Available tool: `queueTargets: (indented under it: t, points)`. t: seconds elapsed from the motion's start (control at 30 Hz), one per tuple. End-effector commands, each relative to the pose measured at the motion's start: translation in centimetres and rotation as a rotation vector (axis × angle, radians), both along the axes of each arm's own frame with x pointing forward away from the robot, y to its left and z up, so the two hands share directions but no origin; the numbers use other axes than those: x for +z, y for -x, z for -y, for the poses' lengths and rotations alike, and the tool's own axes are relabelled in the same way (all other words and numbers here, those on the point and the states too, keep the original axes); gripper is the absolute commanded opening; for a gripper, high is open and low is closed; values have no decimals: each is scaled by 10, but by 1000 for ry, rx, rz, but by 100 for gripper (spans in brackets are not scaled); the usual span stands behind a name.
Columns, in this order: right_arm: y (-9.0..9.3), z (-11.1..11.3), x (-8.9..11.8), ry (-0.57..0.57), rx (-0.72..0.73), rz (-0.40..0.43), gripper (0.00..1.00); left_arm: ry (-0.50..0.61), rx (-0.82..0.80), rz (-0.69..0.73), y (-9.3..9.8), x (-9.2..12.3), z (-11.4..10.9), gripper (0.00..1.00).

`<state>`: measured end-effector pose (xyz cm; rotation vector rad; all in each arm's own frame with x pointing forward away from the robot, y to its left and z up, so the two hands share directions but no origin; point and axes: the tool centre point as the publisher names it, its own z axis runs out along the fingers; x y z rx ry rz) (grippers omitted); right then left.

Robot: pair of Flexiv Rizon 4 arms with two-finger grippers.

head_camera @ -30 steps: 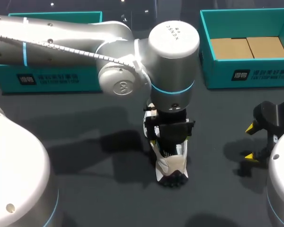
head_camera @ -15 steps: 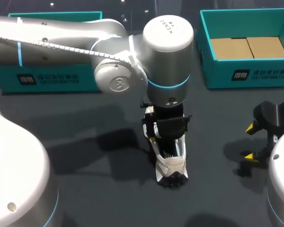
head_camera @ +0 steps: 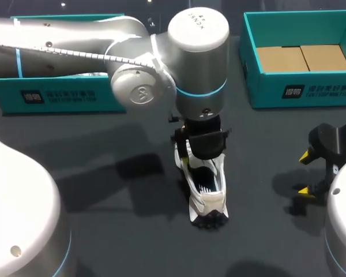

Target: Take the shoe out of the shoebox, open the shoe tongue, remove and reinsert the insole, then place the shoe into the shoebox

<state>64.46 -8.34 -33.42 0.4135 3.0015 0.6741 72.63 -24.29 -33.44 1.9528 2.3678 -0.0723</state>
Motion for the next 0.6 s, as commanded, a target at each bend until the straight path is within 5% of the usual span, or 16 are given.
queueTargets:
  t: [0.03,0.2,0.47,0.6]
  points:
    - [3,0,1,2,-1,3,100,12,6,2,-7,10,-8,77]
    - [3,0,1,2,-1,3,100,38,15,5,-15,23,-11,50]
    - [3,0,1,2,-1,3,100,87,-32,-63,-11,36,-11,29]
    - [3,0,1,2,-1,3,100,93,-54,-83,-7,35,-10,28]
